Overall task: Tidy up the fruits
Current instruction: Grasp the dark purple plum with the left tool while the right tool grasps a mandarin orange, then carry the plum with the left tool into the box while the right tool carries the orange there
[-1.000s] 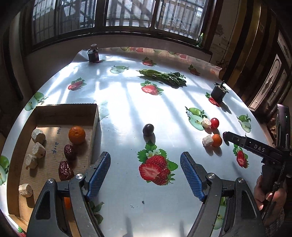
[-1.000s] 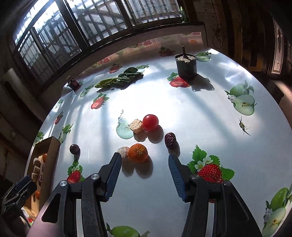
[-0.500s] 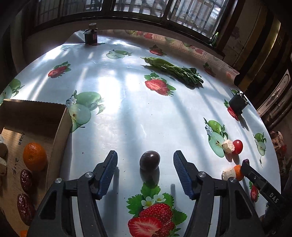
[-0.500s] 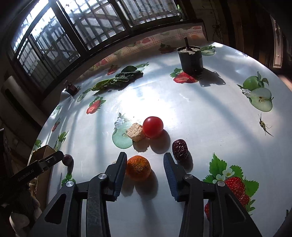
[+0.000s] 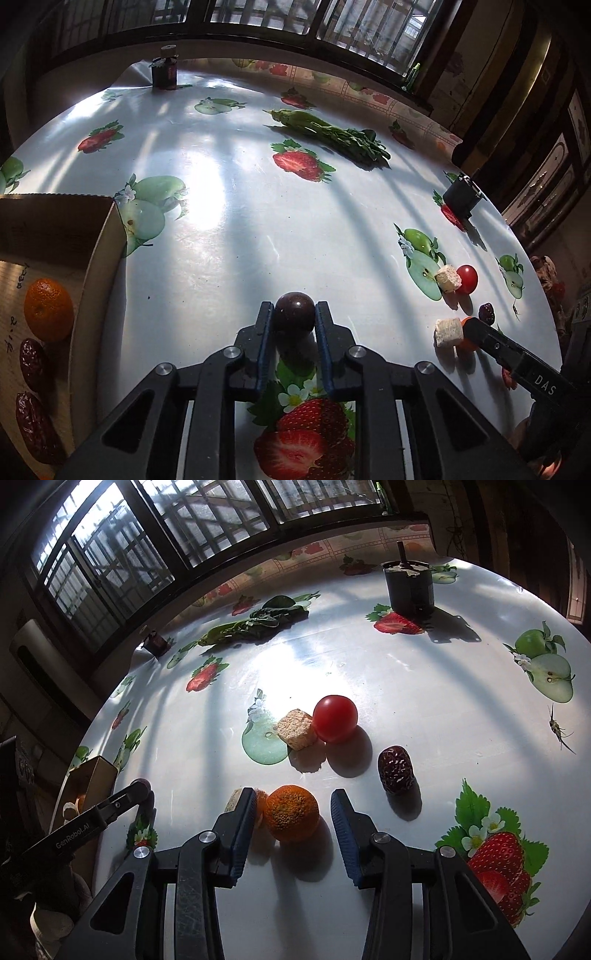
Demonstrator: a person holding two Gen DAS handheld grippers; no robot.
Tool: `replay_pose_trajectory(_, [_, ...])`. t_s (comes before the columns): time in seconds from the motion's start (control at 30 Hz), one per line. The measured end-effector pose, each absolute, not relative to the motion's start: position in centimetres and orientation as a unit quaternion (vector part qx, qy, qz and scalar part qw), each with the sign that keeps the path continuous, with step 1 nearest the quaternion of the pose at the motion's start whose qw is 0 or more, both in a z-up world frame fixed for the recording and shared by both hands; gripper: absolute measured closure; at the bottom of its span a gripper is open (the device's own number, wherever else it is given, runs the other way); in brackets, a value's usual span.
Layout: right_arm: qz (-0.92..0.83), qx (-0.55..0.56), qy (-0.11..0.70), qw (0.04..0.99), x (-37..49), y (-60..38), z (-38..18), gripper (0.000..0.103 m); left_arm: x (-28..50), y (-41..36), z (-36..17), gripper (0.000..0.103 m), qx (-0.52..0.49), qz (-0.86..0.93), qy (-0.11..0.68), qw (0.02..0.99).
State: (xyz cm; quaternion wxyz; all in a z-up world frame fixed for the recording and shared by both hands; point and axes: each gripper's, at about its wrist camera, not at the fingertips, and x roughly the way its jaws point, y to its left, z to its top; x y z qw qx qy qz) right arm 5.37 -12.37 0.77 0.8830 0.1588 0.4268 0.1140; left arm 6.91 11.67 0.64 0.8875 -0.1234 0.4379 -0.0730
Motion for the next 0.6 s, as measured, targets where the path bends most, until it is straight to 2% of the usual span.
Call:
replay_pose_trajectory(0.17, [0.113,0.158,0.423,0.885,5.4,-12.2,0.6,0.058,6.8,11.0,0.6,0.082,-0.095,-0.066,0.432,0.895])
replay_pose_trajectory(0.2, [0.118,0.16,0.424,0.884,5.4,-12.2,0.6,0.06,6.8,10.8,0.6,0.082,-0.087,-0.063,0.432,0.895])
replay_pose_trajectory(0.27, [0.123,0.162,0.429,0.88,5.4,-12.0,0.6,0.072,6.7,10.9,0.6,0.083,-0.087,-0.061,0.432,0.896])
replay_pose_trajectory(0.6, [0.117,0.152,0.401,0.895,4.1,-11.8,2.1,0.072,6.2,11.0,1.2,0.084,-0.12,-0.081,0.422,0.895])
